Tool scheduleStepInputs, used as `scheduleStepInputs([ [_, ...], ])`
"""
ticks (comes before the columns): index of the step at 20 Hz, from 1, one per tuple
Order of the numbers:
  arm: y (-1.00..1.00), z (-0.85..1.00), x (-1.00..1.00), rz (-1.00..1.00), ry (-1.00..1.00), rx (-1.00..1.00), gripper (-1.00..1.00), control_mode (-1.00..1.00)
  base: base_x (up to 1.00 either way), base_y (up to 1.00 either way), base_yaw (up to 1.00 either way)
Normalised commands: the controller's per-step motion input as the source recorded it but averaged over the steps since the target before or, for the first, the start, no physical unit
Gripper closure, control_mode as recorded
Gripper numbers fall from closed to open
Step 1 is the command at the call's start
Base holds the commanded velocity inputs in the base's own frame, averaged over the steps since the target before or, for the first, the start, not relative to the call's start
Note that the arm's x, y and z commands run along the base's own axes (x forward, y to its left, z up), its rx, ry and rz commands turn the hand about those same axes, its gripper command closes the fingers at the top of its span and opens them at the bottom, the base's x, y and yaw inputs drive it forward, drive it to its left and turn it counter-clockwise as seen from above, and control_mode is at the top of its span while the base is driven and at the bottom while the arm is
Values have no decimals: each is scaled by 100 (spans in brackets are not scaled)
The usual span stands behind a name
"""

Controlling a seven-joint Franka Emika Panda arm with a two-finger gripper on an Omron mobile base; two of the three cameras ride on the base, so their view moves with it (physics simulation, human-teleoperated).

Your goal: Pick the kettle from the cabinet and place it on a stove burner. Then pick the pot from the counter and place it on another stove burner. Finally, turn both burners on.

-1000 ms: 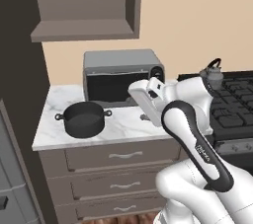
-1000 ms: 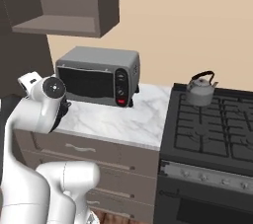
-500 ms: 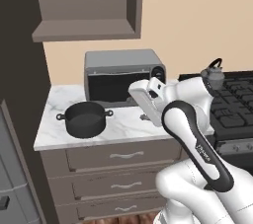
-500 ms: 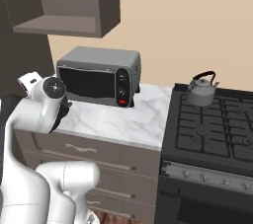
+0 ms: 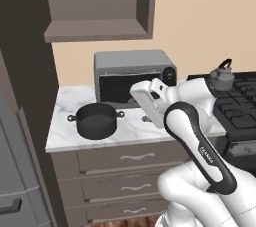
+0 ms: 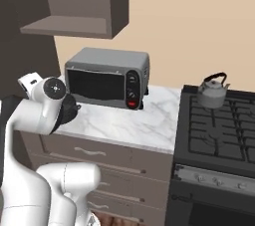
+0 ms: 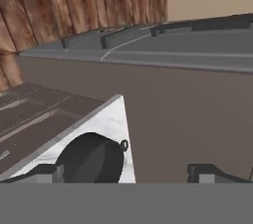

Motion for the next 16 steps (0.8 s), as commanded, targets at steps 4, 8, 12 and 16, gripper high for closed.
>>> scheduleStepInputs([
  [4, 0, 0, 0, 0, 0, 0, -100, 100, 33, 28, -1],
  [8, 0, 0, 0, 0, 0, 0, -100, 100, 39, 18, 0],
  [12, 0, 0, 0, 0, 0, 0, -100, 100, 42, 18, 0],
  [16, 0, 0, 0, 0, 0, 0, -100, 100, 43, 16, 0],
])
